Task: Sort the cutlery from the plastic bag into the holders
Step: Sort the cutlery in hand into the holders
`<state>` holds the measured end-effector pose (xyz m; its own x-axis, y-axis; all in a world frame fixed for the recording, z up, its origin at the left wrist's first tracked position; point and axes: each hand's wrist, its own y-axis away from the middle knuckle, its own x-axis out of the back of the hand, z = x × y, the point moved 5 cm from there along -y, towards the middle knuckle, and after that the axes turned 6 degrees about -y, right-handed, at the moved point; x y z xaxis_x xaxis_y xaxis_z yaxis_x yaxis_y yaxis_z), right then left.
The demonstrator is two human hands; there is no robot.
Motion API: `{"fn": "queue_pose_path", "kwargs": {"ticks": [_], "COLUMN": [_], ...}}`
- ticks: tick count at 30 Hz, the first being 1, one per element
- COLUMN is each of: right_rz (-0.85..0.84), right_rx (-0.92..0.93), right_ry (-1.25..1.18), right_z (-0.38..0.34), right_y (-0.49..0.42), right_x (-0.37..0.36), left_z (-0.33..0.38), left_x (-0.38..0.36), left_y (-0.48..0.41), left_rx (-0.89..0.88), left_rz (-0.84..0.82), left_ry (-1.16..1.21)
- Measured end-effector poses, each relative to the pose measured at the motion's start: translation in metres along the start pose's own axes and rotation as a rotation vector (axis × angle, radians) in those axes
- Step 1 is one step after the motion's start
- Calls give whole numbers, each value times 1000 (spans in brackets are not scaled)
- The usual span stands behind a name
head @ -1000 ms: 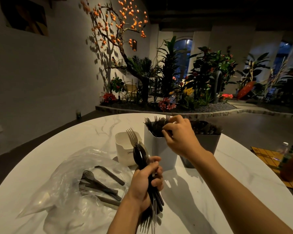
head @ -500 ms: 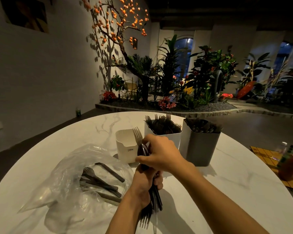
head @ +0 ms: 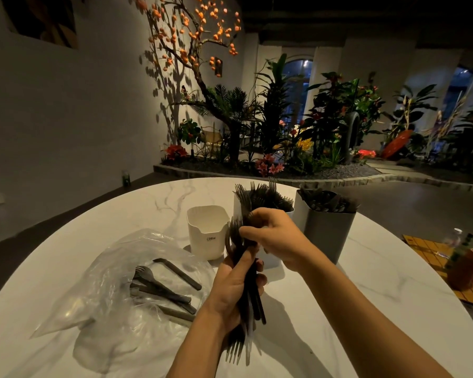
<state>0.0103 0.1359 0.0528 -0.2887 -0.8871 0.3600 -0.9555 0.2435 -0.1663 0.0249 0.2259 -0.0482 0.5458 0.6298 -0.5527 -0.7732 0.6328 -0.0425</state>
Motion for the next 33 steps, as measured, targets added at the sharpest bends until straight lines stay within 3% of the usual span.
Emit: {"fn": "queue_pose_path", "kwargs": {"ticks": [8,15,19,24,29,33], "right_rz": [67,-77,13,255,516,460], "right_rx": [1,-95,-90,112,453,572], "right_ry": [-83,-8,-81,-121,116,255], "right_z": [4,-3,-16,-48,-78,-79], "right_y": [0,1,-1,-10,-12,-15], "right_x": [4,17,42,82,104,93], "left_z": [0,0,-5,-8,-7,-7], "left_x": [1,-2,0,6,8,10], "left_y": [0,2,1,-5,-6,-6], "left_rx": [-1,44,88,98,89,87], "left_rz": [-18,-120,-130,-61,-33,-14], "left_ry": [-10,-5,-36,-42,13,10]}}
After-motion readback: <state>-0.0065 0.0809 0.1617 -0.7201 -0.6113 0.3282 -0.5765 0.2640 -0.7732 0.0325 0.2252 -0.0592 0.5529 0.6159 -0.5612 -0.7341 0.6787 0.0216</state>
